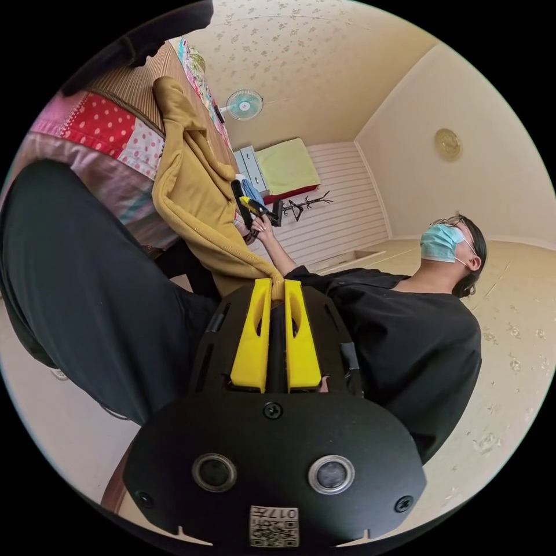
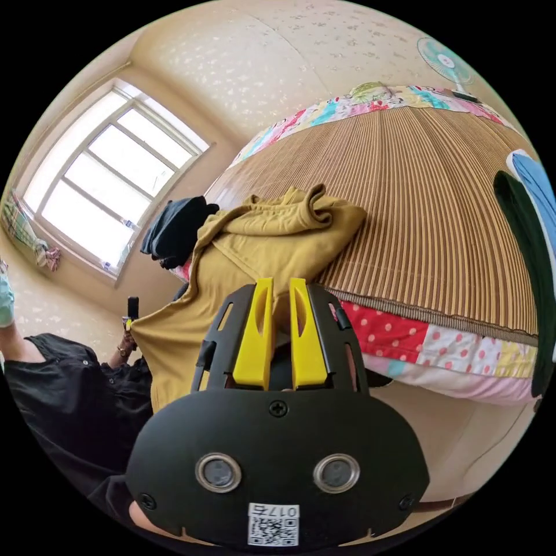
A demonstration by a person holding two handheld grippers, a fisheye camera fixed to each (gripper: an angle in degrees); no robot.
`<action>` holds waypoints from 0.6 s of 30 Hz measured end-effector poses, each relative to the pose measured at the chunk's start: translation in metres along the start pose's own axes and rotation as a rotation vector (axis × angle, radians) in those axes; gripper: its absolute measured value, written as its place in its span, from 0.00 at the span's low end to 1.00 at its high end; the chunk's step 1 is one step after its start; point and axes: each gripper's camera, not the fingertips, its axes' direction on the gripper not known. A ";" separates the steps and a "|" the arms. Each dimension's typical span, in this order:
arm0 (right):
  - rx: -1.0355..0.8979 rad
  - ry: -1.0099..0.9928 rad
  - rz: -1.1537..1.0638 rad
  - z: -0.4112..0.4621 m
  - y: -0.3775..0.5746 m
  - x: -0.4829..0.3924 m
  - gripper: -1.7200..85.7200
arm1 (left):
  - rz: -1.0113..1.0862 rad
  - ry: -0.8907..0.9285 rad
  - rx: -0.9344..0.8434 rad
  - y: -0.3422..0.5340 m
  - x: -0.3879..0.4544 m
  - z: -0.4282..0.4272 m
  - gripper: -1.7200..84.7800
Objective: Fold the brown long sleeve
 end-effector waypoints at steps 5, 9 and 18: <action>-0.025 0.131 0.087 0.021 -0.088 0.002 0.15 | 0.005 -0.005 -0.012 -0.004 0.004 0.005 0.07; -0.142 0.191 0.133 0.061 -0.137 0.017 0.14 | -0.005 -0.006 -0.002 -0.002 0.003 0.002 0.07; -0.163 0.122 -0.377 0.031 -0.075 -0.051 0.05 | 0.005 0.013 0.023 0.004 -0.001 -0.005 0.07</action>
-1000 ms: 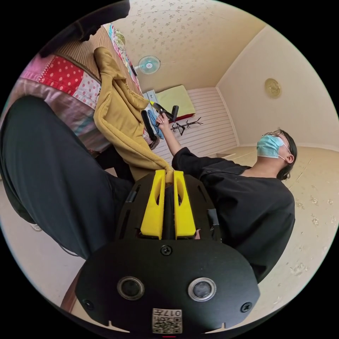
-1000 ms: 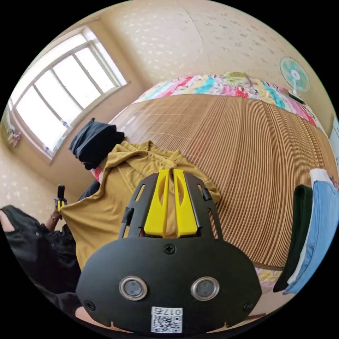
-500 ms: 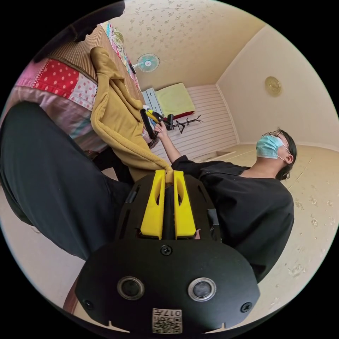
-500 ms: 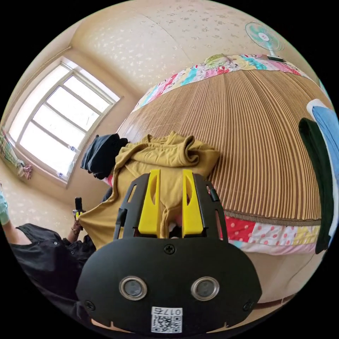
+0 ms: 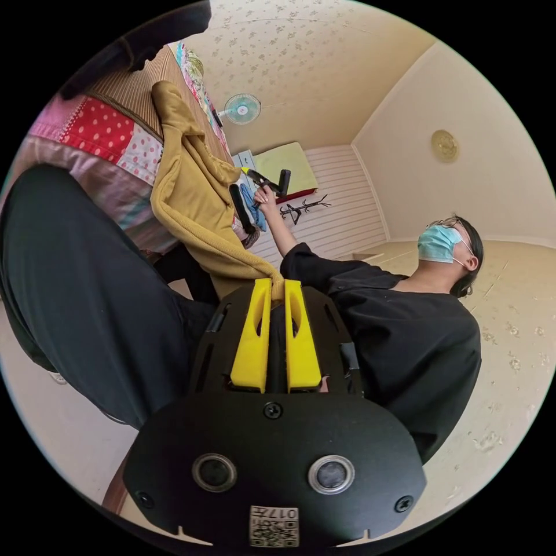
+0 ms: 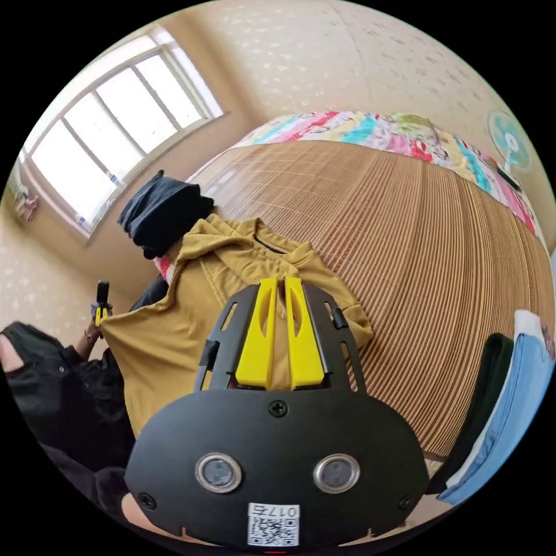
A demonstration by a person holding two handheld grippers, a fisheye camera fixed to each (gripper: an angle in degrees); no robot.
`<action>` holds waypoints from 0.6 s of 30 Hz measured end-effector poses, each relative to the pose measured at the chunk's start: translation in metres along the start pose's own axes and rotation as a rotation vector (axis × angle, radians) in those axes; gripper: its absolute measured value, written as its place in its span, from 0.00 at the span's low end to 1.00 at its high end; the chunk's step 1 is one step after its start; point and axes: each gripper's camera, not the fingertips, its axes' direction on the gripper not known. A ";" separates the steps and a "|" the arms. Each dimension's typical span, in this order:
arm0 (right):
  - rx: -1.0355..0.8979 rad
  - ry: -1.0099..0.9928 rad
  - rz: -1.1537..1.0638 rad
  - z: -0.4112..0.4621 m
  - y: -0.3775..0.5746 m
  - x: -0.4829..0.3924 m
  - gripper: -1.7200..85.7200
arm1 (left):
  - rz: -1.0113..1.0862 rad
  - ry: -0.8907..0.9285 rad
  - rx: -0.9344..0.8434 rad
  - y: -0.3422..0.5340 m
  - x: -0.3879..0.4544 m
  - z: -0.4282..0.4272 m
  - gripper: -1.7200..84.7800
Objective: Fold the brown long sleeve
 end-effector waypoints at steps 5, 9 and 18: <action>-0.203 -0.066 0.066 0.046 0.110 0.009 0.04 | -0.008 0.016 0.001 0.005 -0.007 -0.001 0.07; 0.051 -0.215 0.237 0.017 0.162 0.029 0.04 | -0.018 0.017 0.007 0.005 -0.008 -0.004 0.07; 0.315 -0.003 0.448 -0.011 0.135 0.056 0.13 | -0.003 0.008 -0.002 0.002 -0.002 0.000 0.07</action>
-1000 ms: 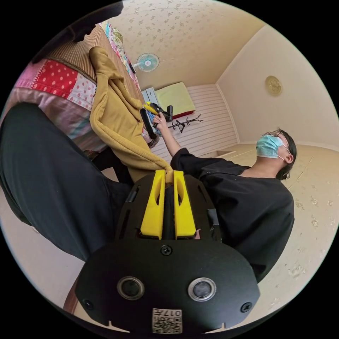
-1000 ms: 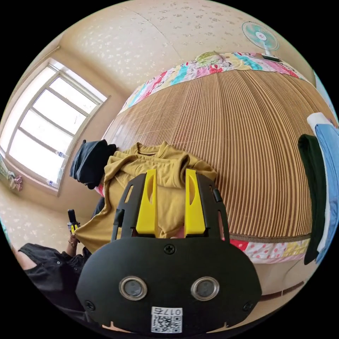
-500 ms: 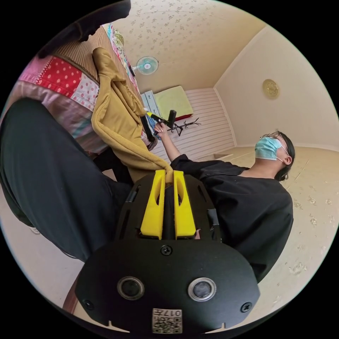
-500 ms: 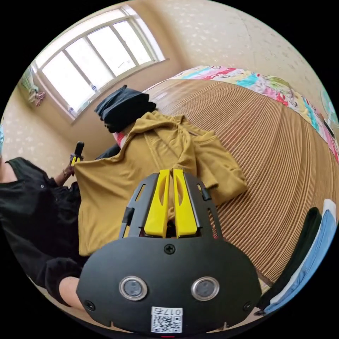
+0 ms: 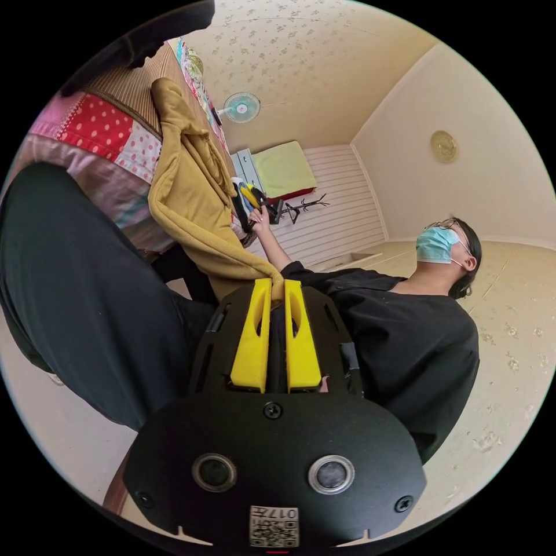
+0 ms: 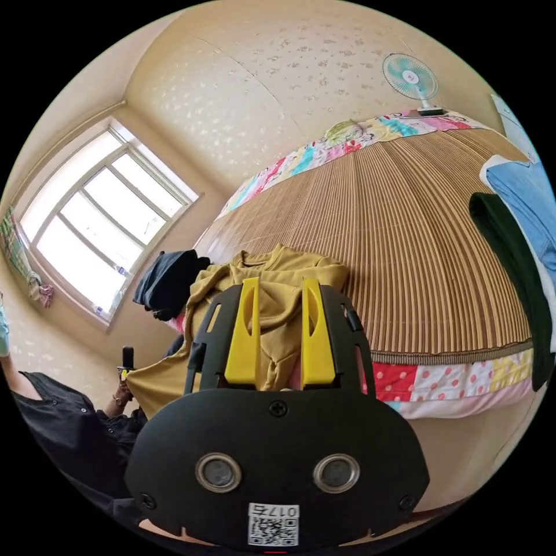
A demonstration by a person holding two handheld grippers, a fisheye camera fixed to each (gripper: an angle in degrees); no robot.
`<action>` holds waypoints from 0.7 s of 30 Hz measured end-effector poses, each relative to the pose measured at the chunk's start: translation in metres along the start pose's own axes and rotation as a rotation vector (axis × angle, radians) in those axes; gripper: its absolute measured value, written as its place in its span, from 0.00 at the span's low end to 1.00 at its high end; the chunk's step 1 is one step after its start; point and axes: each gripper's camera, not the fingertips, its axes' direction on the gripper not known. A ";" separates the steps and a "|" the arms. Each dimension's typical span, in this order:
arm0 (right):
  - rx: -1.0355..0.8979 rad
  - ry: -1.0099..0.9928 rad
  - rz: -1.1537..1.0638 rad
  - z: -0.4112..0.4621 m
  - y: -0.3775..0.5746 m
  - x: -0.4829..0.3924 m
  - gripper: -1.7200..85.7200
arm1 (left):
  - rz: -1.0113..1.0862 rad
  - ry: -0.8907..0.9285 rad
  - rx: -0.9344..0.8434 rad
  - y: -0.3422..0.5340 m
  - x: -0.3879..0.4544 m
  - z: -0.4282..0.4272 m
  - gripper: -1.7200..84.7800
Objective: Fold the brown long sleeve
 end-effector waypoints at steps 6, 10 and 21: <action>-0.247 0.270 -0.004 0.067 -0.005 -0.020 0.09 | 0.005 -0.011 0.011 0.003 0.002 -0.005 0.08; -0.157 0.332 -0.151 0.041 -0.011 -0.081 0.07 | -0.001 0.007 0.027 0.005 -0.002 -0.006 0.07; -0.093 0.403 -0.113 0.034 0.034 -0.017 0.06 | 0.026 0.019 0.023 0.013 0.000 -0.003 0.07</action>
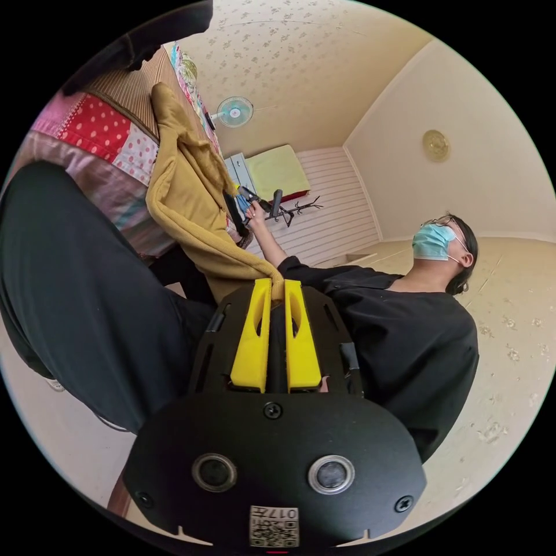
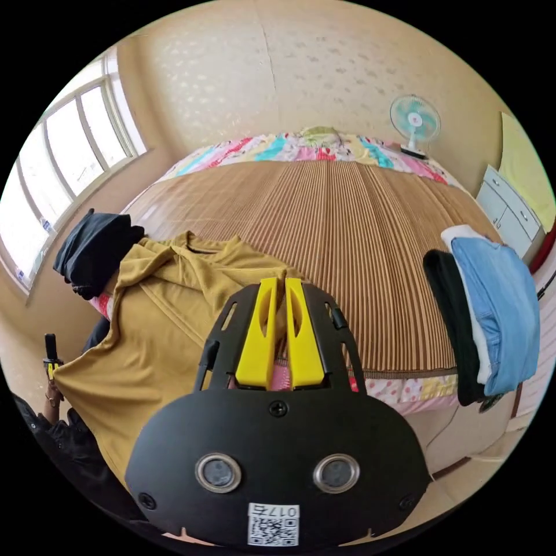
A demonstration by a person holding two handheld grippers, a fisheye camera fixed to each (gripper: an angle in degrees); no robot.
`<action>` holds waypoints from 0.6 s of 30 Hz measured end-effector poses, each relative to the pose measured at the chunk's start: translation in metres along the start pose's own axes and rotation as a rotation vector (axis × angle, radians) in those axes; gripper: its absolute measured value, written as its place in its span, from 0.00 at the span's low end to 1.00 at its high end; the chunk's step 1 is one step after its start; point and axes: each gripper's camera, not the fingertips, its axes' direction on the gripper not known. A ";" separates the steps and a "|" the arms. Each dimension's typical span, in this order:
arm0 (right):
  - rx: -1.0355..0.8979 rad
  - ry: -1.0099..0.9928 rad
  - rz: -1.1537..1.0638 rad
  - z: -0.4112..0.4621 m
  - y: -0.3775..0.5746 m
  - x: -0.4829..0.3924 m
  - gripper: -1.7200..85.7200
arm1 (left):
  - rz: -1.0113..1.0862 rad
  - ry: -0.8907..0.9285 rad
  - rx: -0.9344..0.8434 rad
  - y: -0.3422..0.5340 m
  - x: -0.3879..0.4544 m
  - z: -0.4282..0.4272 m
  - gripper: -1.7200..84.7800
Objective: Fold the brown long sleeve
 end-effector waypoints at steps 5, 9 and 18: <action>0.110 -0.044 0.179 -0.014 0.025 0.011 0.09 | -0.014 -0.005 0.008 0.005 -0.002 -0.003 0.08; 0.135 -0.279 0.015 -0.018 0.005 -0.031 0.11 | -0.020 -0.006 0.005 0.002 -0.003 -0.003 0.08; -0.209 -0.053 -0.421 0.086 -0.019 -0.163 0.08 | -0.001 -0.010 0.007 -0.004 0.002 -0.001 0.07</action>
